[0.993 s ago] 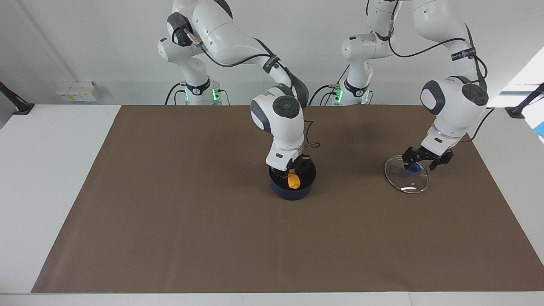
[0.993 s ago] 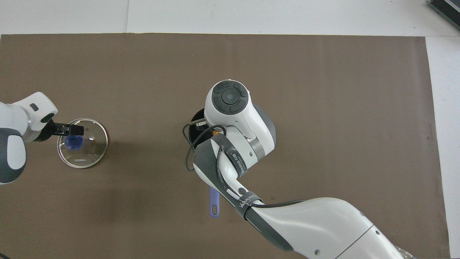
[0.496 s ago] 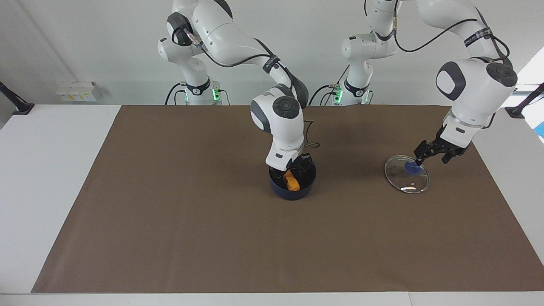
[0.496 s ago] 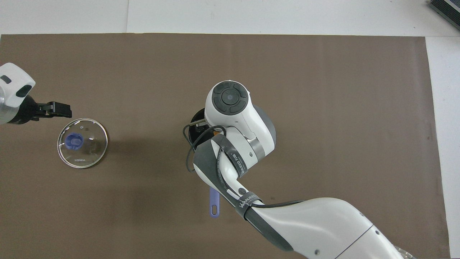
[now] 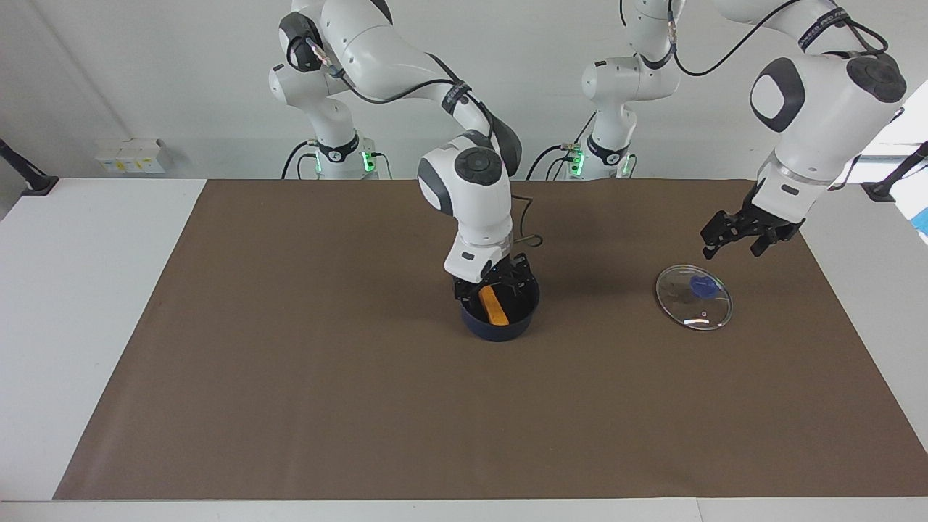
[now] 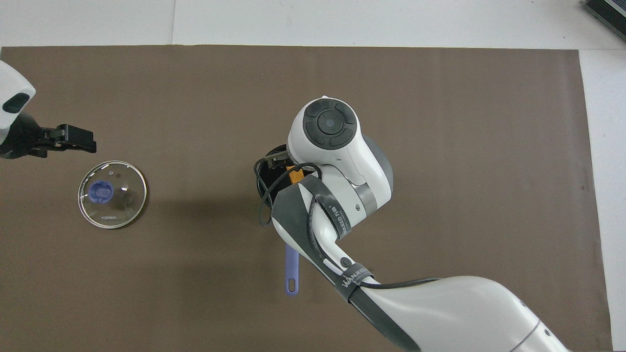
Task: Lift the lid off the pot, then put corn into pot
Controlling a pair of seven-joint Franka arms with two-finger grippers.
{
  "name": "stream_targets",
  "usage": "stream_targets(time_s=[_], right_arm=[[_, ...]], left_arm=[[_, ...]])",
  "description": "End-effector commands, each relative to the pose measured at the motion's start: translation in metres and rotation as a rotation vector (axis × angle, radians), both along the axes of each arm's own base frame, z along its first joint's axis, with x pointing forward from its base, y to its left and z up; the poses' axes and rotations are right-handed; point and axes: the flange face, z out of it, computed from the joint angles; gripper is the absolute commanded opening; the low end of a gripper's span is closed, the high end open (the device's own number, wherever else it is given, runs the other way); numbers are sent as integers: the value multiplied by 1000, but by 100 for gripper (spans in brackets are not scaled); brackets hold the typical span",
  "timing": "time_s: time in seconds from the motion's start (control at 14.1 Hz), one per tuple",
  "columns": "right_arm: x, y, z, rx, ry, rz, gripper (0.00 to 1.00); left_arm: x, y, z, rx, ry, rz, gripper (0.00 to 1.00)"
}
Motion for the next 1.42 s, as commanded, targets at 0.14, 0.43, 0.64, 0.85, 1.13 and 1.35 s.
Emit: stream_targets(time_s=[0.14,0.43,0.64,0.85,1.13,1.35], right_arm=[[5,-98,80,-40,32,-60,100],[10,-190,123,-63,66,-161,100],[9,-255,146,-74,88,-208,100],[-2,-295,177,-77,74,-261,100],[-26,-315,217,-135,39,-280,100],[-50,-336,249,-143,32,-248,100]], left_arm=[[-9,4,41,-20,46,-3,100],[-29,5,68,-18,34,-9,100],[-38,1,64,-18,46,-9,100],[-39,-7,63,-17,53,-12,100],[-43,-19,65,-6,69,-65,100],[-46,-15,78,0,70,-107,100]])
